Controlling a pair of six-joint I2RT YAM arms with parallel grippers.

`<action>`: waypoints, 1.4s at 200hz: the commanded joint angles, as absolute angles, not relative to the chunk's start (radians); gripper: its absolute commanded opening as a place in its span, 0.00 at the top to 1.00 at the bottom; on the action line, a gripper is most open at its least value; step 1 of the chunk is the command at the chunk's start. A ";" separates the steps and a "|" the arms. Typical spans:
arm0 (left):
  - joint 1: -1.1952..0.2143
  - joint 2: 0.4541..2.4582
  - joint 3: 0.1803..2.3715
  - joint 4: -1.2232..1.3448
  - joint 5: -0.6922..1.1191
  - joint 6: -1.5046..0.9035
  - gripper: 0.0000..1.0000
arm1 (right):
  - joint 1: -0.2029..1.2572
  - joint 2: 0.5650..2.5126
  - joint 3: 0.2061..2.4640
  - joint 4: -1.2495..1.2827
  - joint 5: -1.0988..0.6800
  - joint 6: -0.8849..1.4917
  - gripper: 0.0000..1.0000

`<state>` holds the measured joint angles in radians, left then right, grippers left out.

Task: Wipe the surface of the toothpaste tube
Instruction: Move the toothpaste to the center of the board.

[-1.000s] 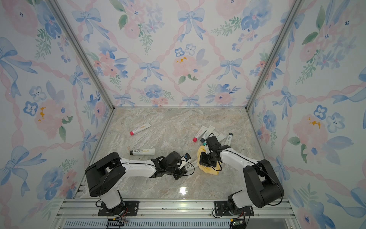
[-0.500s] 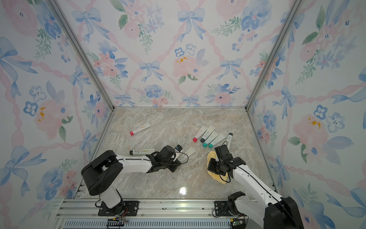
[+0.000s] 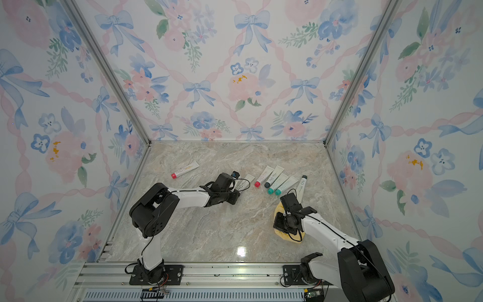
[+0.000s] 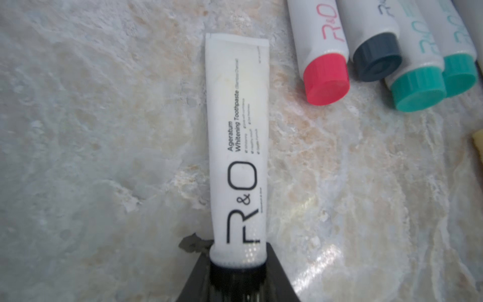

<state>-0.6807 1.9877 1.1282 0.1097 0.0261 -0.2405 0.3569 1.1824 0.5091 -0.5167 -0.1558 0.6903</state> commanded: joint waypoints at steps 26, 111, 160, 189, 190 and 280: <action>-0.669 2.170 1.345 0.021 0.069 -0.259 0.71 | 0.350 1.184 0.494 -0.491 -0.135 0.694 0.92; -0.682 2.184 1.443 -0.017 0.010 -0.332 0.32 | 0.346 1.147 0.456 -0.481 -0.134 0.690 0.92; -0.609 1.823 1.140 -0.023 -0.193 -0.421 0.09 | 0.345 1.160 0.440 -0.456 -0.147 0.684 0.92; -0.495 1.634 0.934 -0.017 -0.190 -0.520 0.03 | 0.345 1.161 0.436 -0.446 -0.149 0.679 0.92; -0.490 1.628 0.927 -0.017 -0.190 -0.523 0.03 | 0.346 1.162 0.436 -0.445 -0.149 0.679 0.92; -0.112 1.175 0.543 -0.015 -0.193 -0.701 0.02 | 0.345 1.164 0.433 -0.430 -0.163 0.668 0.92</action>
<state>-0.1757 1.2419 0.5919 -0.0093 -0.1780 -0.6334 0.3531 1.1442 0.4683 -0.4664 -0.1638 0.6880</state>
